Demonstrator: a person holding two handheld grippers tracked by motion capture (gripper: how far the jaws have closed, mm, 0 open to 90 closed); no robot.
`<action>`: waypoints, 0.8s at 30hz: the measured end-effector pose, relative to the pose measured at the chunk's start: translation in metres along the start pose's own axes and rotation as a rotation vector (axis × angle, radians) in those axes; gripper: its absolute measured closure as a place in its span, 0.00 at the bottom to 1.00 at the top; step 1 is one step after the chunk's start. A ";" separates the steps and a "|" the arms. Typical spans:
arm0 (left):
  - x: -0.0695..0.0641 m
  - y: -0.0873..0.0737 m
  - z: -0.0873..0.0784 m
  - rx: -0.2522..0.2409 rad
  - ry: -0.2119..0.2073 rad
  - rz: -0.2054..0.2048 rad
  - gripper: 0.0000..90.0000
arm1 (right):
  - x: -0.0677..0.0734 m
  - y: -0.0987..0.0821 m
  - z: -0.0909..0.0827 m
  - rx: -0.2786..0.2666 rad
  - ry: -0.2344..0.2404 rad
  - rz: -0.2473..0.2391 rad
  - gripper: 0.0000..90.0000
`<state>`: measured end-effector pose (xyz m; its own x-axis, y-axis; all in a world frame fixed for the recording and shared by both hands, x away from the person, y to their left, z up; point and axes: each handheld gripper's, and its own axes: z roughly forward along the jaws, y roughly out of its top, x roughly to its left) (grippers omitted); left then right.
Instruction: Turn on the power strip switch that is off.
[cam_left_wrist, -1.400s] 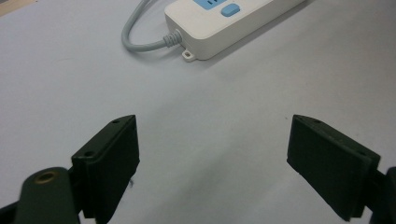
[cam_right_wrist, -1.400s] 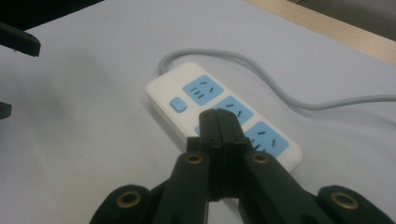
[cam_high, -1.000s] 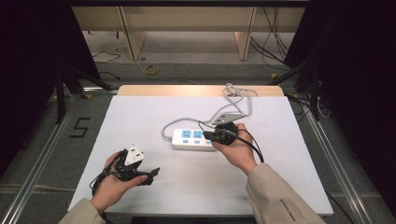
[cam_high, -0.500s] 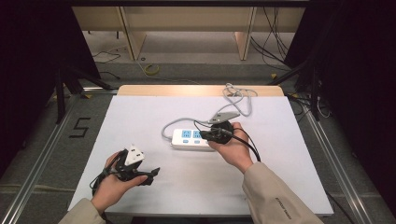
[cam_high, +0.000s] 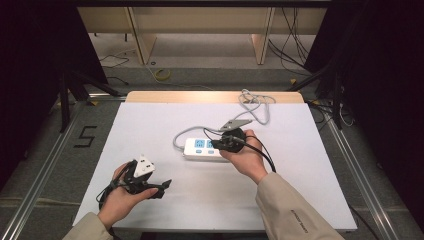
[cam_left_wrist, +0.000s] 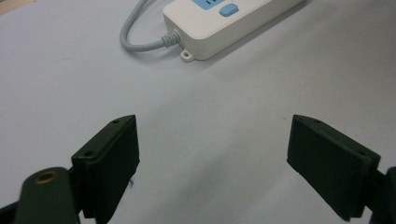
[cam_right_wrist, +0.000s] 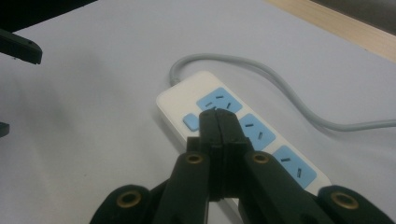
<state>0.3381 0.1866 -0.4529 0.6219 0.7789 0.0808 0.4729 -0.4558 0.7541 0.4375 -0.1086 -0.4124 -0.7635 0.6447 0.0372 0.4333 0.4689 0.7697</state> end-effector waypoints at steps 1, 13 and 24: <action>0.000 0.000 0.000 -0.002 0.001 0.000 0.18 | 0.000 0.000 0.001 0.003 -0.001 -0.001 1.00; 0.000 0.000 0.000 -0.002 -0.001 0.001 0.18 | 0.002 0.005 0.010 0.046 0.000 -0.007 1.00; -0.001 0.001 0.000 0.002 -0.005 0.005 0.18 | 0.004 0.008 0.018 0.082 0.002 -0.012 1.00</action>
<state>0.3380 0.1853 -0.4526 0.6270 0.7747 0.0814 0.4710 -0.4603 0.7525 0.4466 -0.0915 -0.4182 -0.7699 0.6374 0.0296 0.4617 0.5245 0.7153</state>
